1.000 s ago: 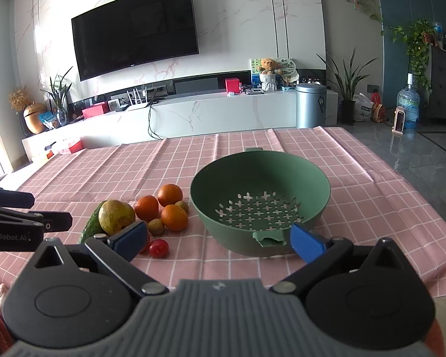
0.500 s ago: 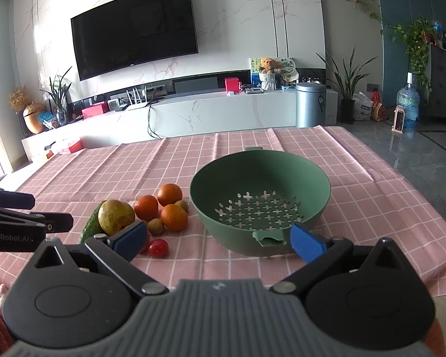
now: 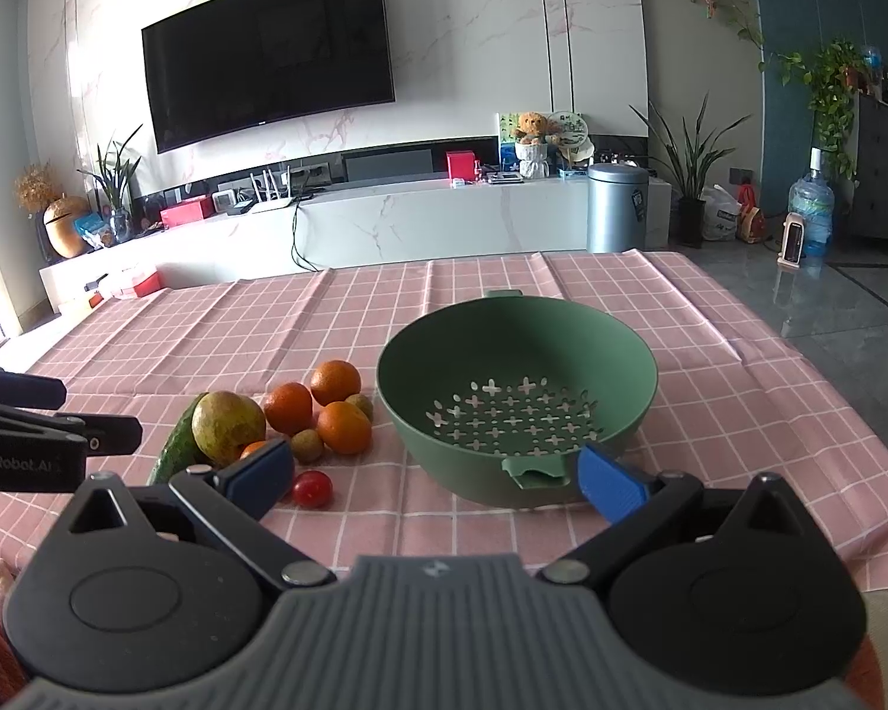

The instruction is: Organize fruits

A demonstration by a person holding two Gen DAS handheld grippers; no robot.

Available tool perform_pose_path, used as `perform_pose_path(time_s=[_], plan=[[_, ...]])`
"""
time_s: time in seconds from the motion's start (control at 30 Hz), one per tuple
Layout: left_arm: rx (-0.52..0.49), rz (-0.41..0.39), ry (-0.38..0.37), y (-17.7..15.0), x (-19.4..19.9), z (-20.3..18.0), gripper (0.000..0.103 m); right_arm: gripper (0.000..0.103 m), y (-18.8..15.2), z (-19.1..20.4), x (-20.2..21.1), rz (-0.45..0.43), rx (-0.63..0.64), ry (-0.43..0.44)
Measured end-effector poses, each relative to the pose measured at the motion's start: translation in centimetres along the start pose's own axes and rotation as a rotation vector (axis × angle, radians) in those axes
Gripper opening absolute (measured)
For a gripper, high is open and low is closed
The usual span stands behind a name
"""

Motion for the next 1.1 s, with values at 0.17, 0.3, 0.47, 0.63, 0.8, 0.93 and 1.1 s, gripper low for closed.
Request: perform_pose_path(time_s=[0.17, 0.3, 0.47, 0.63, 0.8, 0.93, 1.1], plan=[[0.002, 0.002, 0.000, 0.0, 0.0, 0.0, 0.086, 0.098, 0.0, 0.0, 0.0, 0.002, 0.001, -0.001], [0.001, 0.003, -0.001, 0.0, -0.1, -0.1, 0.086, 0.098, 0.0, 0.0, -0.1, 0.003, 0.000, 0.000], [0.001, 0.003, -0.002, -0.1, -0.1, -0.1, 0.086, 0.098, 0.0, 0.0, -0.1, 0.003, 0.001, 0.000], [0.001, 0.003, -0.004, -0.1, -0.1, -0.1, 0.086, 0.098, -0.1, 0.0, -0.2, 0.006, 0.001, 0.000], [0.001, 0.001, -0.008, 0.0, -0.1, -0.1, 0.086, 0.098, -0.1, 0.0, -0.2, 0.008, 0.002, 0.000], [0.003, -0.001, -0.013, 0.1, -0.2, -0.1, 0.086, 0.098, -0.2, 0.0, -0.3, 0.015, 0.005, -0.003], [-0.008, -0.006, -0.028, 0.4, -0.6, 0.4, 0.086, 0.098, -0.1, 0.4, -1.0, 0.070, 0.020, -0.031]])
Point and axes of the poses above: each gripper's, at about its wrist camera, not at the fingertips, and x roughly against the way its jaws point, z to its left, y to its top, the point moved 7 cm from there along -x, roughly the way its jaws point, and after that the axes turned 10 degrees about -x, right-handed, at the moved point
